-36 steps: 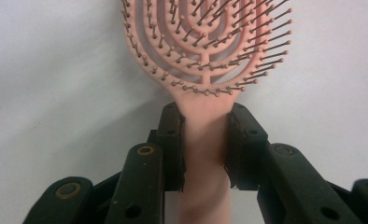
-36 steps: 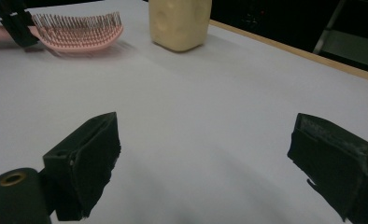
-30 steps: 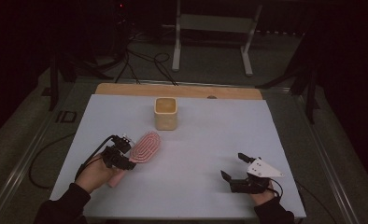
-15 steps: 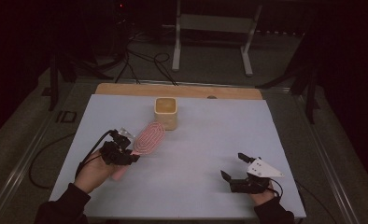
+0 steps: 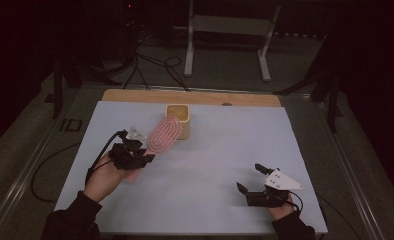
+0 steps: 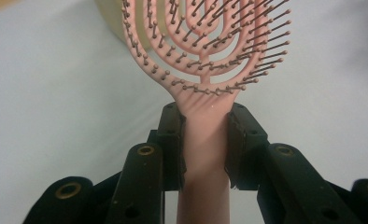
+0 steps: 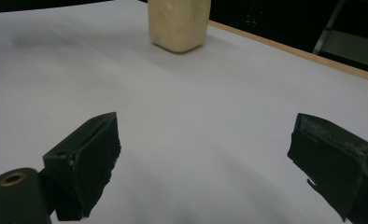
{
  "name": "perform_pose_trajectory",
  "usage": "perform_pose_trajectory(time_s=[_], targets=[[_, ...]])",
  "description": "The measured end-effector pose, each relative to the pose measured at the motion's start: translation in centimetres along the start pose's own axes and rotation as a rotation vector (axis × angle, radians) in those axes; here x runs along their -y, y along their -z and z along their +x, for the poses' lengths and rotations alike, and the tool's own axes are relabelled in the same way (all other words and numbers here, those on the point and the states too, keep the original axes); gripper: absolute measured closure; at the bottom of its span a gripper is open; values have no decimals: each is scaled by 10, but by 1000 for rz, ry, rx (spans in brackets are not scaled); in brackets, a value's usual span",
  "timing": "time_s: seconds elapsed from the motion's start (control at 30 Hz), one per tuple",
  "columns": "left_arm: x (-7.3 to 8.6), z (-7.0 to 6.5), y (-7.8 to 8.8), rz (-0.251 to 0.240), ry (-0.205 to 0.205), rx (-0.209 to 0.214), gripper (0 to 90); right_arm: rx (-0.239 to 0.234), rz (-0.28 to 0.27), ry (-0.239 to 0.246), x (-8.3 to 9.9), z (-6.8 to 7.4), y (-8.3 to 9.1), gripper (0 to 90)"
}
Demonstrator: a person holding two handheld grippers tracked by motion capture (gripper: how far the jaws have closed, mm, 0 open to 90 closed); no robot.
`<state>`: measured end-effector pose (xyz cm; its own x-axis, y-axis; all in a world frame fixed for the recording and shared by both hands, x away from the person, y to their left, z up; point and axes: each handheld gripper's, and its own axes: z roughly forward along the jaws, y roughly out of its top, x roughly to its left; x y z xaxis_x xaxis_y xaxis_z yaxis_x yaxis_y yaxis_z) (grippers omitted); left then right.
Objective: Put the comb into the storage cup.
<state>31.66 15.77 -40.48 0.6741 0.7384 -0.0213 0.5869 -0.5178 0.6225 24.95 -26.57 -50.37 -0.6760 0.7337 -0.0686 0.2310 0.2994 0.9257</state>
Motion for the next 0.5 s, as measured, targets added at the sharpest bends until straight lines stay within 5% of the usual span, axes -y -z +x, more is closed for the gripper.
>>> perform_pose_trajectory(time_s=[0.5], targets=[[-29,0,-2,-132,-19,-9,701,0,-2,1,0,0,0,86]])
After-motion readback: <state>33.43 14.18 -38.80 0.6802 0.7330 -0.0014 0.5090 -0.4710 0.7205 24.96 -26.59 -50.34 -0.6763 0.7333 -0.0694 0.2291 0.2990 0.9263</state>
